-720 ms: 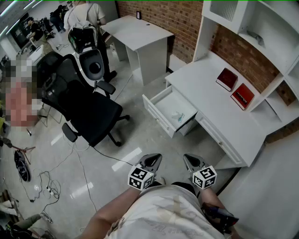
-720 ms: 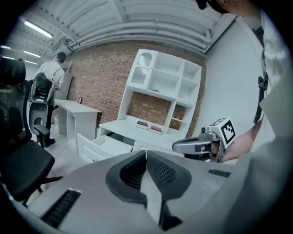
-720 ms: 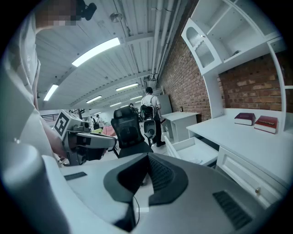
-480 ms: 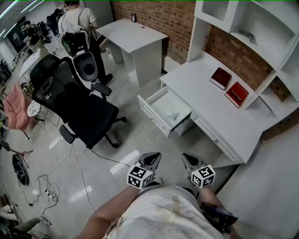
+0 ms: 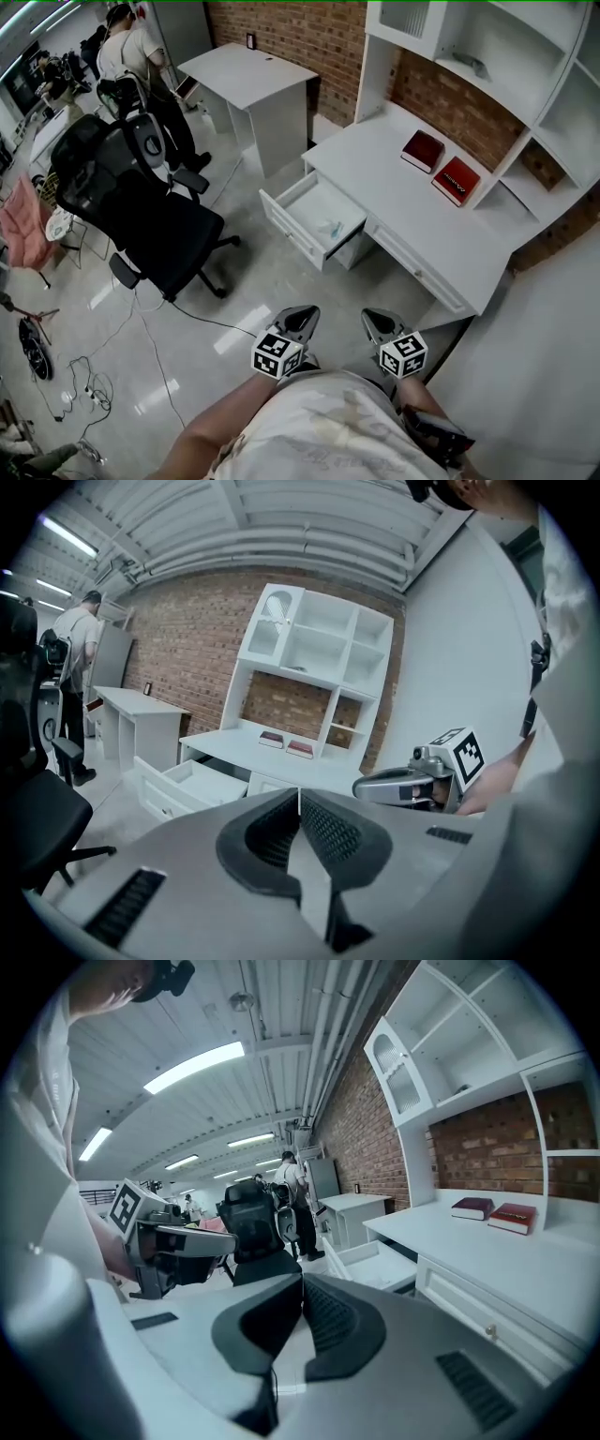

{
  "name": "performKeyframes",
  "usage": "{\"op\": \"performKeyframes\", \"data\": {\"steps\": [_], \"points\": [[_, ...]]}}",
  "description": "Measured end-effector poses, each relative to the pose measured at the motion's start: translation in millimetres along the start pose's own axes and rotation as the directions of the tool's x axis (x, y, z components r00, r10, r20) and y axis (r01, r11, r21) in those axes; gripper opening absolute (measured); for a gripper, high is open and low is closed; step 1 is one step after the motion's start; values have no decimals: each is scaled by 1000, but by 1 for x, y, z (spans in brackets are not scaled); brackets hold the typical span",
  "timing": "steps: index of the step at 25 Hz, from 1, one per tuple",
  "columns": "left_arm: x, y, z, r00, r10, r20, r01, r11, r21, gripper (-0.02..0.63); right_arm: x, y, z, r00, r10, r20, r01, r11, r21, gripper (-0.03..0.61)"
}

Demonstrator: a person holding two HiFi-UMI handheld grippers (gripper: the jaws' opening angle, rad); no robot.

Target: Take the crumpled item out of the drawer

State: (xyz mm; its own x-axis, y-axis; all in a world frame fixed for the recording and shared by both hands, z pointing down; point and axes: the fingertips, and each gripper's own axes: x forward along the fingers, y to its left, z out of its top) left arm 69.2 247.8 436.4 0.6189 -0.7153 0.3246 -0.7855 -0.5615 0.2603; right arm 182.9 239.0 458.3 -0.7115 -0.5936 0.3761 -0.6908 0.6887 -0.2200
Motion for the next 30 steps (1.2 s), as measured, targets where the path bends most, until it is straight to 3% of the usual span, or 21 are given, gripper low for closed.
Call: {"op": "performKeyframes", "data": {"steps": [10,30], "points": [[5,-11,-11,1000,-22,-18,22,1000,-6,28,-13,-3,-18,1000,-8,-17,9,999,38,25],[14,7,-19,995,-76,-64,76,997,-5,28,5,-5,-17,998,-52,-30,53,997,52,25]]}}
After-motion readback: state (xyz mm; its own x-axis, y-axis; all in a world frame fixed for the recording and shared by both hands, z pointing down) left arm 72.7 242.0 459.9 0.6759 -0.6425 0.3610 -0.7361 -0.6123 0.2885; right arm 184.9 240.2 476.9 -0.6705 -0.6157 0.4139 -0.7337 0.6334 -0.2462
